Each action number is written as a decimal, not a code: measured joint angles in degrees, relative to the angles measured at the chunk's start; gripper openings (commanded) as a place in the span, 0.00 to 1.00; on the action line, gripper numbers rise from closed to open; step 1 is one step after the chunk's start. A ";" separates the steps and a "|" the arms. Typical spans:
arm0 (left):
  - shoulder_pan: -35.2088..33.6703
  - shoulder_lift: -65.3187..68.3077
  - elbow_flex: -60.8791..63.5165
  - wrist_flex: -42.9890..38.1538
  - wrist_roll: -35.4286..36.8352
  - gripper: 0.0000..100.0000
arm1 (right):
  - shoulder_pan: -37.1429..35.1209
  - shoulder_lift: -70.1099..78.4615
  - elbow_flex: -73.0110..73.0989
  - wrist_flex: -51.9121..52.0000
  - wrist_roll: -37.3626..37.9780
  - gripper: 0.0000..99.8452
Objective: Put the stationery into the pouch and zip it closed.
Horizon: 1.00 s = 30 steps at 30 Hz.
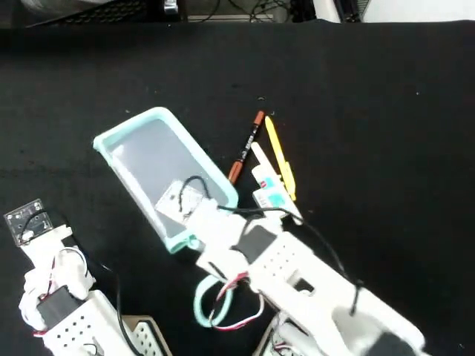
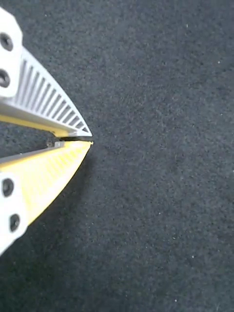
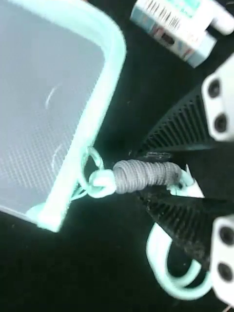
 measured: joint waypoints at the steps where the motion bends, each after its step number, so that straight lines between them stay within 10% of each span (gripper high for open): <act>1: 0.00 0.00 0.00 0.00 0.00 0.03 | 0.88 -1.49 0.35 0.53 0.00 0.17; 30: 0.00 0.00 0.00 0.00 0.00 0.03 | -4.57 11.25 2.90 -8.79 -2.20 0.24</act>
